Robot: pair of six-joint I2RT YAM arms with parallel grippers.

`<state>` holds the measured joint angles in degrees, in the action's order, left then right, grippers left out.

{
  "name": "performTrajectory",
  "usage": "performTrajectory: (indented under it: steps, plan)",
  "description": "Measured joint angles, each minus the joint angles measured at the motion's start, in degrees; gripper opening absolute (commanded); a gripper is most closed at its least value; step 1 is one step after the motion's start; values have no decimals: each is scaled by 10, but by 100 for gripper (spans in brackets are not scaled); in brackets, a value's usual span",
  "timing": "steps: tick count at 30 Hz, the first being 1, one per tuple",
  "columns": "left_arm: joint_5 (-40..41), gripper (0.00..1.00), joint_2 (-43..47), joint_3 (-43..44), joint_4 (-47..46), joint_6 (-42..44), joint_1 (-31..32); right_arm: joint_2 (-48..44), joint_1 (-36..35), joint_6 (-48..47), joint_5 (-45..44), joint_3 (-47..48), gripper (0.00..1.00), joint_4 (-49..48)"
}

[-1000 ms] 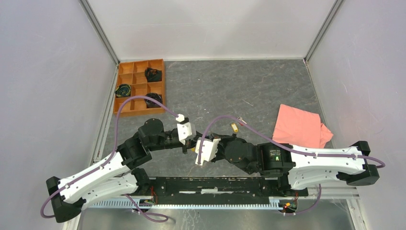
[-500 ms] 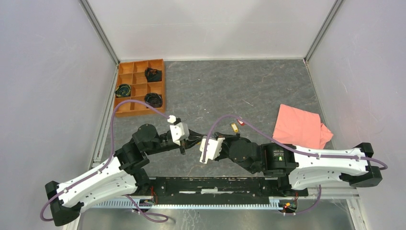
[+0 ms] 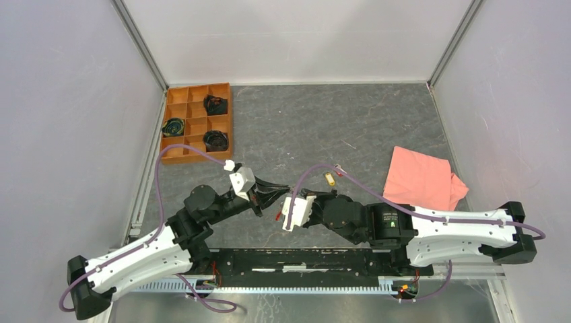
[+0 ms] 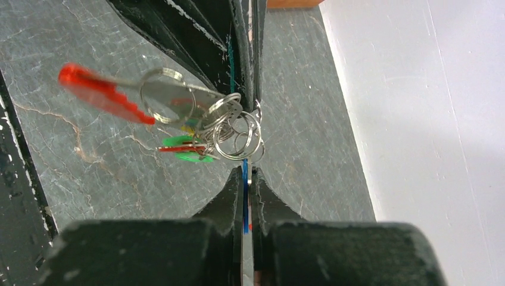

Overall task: Remove the keys from the keyring
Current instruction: Remove the key from the keyring.

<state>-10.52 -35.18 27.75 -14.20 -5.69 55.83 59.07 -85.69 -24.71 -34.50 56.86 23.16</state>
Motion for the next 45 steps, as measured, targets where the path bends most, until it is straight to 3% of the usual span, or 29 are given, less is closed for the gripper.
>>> performTrajectory:
  steps: [11,20,25,34,45]
  plan:
    - [30,2,28,-75,-156,-92,1,-3,0,-1,1,-5,0,-50]
    - [32,2,37,-101,-247,-112,1,-6,0,0,16,-5,0,-79]
    - [36,3,43,-104,-251,-111,1,-8,0,-3,19,-5,0,-85]
    - [42,23,46,-105,-249,-94,1,-18,0,-41,37,21,0,-98]
    - [28,28,38,-85,-216,-52,1,-21,0,-106,62,30,0,-98]
